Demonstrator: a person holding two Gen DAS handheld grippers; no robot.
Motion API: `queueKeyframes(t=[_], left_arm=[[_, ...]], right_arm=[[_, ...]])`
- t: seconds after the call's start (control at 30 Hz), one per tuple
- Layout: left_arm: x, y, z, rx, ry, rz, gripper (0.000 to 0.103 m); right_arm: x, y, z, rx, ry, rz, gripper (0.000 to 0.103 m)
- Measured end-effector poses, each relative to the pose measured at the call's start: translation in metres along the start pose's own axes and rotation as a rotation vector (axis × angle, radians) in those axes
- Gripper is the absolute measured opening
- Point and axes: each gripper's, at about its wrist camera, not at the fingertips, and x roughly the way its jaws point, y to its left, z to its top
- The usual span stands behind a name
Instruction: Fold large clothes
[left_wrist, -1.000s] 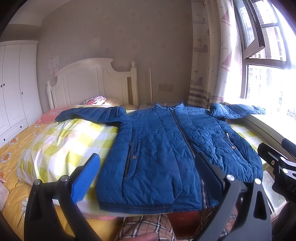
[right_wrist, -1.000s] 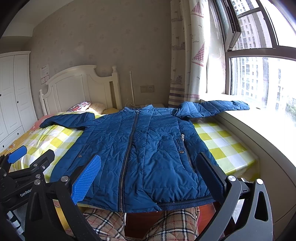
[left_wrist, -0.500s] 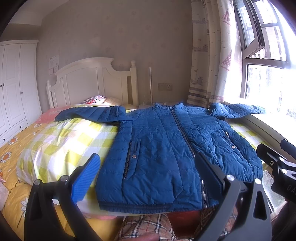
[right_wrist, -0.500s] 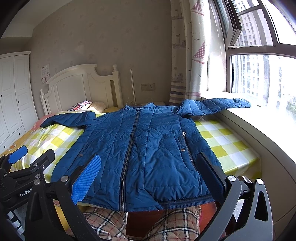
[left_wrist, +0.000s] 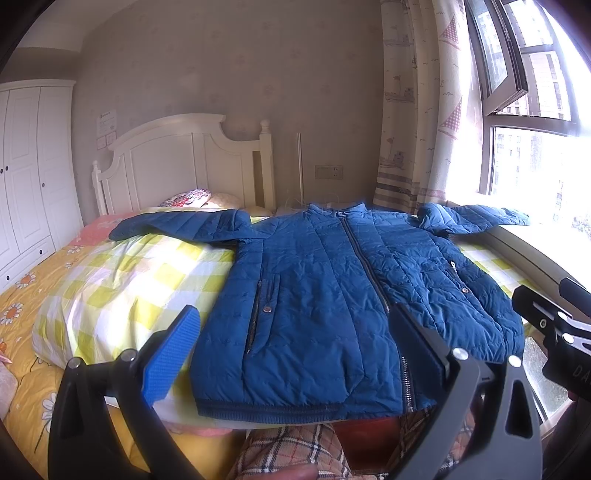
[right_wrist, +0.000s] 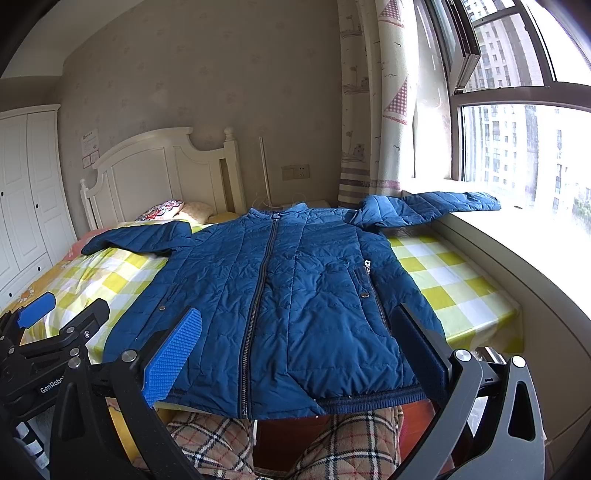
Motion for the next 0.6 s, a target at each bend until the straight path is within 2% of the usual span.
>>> queueKeyframes(t=[0.3, 0.6], left_arm=[[0.002, -0.001, -0.005, -0.001, 0.017, -0.005, 0.101], [0.016, -0.001, -0.008, -0.002, 0.066, -0.010, 0.101]], right_arm=[[0.005, -0.002, -0.004, 0.008, 0.016, 0.003, 0.098], [0.020, -0.006, -0.011, 0.029, 0.071, 0.008, 0.098]])
